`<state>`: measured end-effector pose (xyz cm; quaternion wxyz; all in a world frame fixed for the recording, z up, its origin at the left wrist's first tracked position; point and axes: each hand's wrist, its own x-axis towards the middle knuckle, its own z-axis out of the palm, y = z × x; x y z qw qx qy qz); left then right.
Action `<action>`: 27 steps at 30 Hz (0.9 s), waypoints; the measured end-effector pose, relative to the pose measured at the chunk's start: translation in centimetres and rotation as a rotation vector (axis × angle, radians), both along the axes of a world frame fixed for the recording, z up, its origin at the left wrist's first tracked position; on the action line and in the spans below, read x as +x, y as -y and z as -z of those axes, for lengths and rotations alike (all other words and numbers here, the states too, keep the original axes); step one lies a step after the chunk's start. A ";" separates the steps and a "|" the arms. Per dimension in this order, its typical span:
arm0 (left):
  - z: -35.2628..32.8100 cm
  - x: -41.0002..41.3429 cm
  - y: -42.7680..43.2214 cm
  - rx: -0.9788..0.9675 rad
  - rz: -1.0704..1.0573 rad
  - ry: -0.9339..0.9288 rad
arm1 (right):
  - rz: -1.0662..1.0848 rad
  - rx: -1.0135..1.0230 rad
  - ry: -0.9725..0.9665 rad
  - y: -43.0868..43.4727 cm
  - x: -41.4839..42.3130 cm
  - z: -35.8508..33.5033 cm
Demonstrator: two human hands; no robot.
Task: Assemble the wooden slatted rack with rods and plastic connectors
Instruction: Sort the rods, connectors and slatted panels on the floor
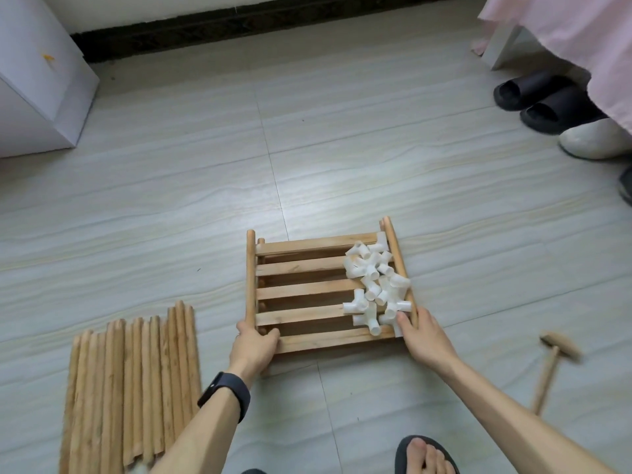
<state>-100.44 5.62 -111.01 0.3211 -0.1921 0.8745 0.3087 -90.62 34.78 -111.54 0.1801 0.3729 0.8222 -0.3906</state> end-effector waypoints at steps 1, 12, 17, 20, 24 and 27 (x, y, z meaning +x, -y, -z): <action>0.1 -0.1 -0.3 0.014 0.000 0.006 | -0.001 0.015 -0.007 -0.3 -0.2 0.2; -0.8 -1.5 -7.5 0.261 0.177 0.040 | 0.206 0.102 0.051 -8.2 1.9 0.4; -1.4 -1.8 -13.7 0.280 0.335 -0.038 | 0.283 0.171 0.117 -13.1 3.3 -0.5; -1.3 -2.1 -17.9 0.289 0.414 -0.093 | 0.352 0.217 0.120 -15.9 4.0 0.0; -1.4 -1.8 -22.2 0.307 0.514 -0.137 | 0.472 0.261 0.173 -18.6 5.1 0.5; -1.3 -1.6 -23.3 0.309 0.520 -0.130 | 0.527 0.284 0.154 -19.2 5.9 0.2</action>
